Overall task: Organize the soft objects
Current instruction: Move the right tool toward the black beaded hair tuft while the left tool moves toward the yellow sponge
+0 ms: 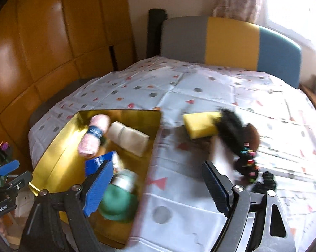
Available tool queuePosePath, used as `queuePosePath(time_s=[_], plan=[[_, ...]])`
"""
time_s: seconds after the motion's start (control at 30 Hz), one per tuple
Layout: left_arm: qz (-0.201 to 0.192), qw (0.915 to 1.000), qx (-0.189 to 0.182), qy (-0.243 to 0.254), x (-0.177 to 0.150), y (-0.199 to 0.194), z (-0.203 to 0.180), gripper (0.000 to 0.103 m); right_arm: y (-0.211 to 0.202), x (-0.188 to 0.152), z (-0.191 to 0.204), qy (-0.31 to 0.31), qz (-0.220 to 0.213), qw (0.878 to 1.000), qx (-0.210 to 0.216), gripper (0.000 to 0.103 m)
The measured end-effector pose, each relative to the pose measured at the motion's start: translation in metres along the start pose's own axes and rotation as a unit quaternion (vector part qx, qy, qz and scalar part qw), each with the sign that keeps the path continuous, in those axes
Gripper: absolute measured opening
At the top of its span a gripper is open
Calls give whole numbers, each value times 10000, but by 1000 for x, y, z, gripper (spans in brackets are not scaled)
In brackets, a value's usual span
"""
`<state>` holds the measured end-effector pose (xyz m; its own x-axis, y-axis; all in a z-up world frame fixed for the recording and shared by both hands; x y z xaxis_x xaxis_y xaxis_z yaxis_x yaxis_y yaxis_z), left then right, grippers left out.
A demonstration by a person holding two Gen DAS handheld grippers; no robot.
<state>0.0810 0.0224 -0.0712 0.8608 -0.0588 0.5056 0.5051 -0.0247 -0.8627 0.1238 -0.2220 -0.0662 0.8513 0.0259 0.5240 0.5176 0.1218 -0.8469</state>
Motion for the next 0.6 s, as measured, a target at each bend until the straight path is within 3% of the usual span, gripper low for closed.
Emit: queuePosePath(time_s=[0.37, 0.47, 0.6], plan=[[35, 9987, 20, 507, 3, 0, -38, 71, -25, -8, -109, 771, -217, 9946, -656, 89], [41, 9981, -4, 615, 7, 0, -49, 71, -23, -18, -148, 1080, -215, 9898, -905, 90], [228, 9969, -357, 661, 14, 6, -65, 71, -21, -44, -204, 1882, -204, 9757, -1102, 90]])
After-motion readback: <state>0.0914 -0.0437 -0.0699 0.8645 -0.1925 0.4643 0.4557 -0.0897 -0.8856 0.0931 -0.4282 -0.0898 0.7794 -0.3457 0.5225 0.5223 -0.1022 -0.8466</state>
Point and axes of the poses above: each gripper's, at about its wrist camera, not at the fingertips, and y roughly the way its jaws point, z to its left, x to its top, the point moved 8 cm from there along y, roughly the way its jaws point, and after that the axes turned 14 degrees about z, right-handed, at the moved point
